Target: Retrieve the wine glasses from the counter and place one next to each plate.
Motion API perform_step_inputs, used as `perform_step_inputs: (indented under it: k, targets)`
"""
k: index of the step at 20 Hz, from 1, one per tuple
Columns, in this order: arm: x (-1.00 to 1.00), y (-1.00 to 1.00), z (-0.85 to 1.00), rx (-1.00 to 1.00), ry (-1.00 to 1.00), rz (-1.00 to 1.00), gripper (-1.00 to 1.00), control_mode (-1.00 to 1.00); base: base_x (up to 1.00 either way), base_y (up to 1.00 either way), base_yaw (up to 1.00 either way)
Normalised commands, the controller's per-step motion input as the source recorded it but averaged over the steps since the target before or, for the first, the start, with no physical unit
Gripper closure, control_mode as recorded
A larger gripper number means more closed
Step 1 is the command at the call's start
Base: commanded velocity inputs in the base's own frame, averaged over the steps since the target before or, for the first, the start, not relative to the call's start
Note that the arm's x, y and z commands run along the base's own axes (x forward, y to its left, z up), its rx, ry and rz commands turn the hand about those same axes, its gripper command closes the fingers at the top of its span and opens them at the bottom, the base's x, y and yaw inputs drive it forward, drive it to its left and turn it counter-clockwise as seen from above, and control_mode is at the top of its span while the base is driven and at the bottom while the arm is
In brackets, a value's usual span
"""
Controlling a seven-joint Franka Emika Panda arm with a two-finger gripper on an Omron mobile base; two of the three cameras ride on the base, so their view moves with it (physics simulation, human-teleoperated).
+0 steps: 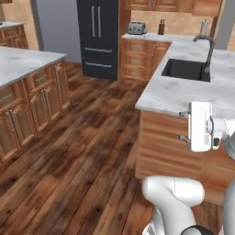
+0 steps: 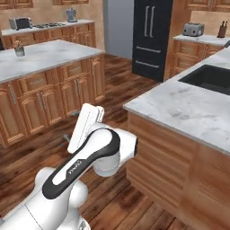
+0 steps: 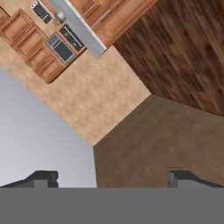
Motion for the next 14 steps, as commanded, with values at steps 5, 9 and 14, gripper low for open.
perform_step_inputs:
  k: [5,9,14]
  targets:
    - [0.0,0.0,0.0,0.0,0.0,0.0,-1.0,1.0,0.68,1.0,-0.39]
    - [0.0,0.0,0.0,0.0,0.0,0.0,-1.0,1.0,0.79,1.0,-0.38]
    - [0.0,0.0,0.0,0.0,0.0,0.0,-1.0,1.0,0.83,1.0,-0.37]
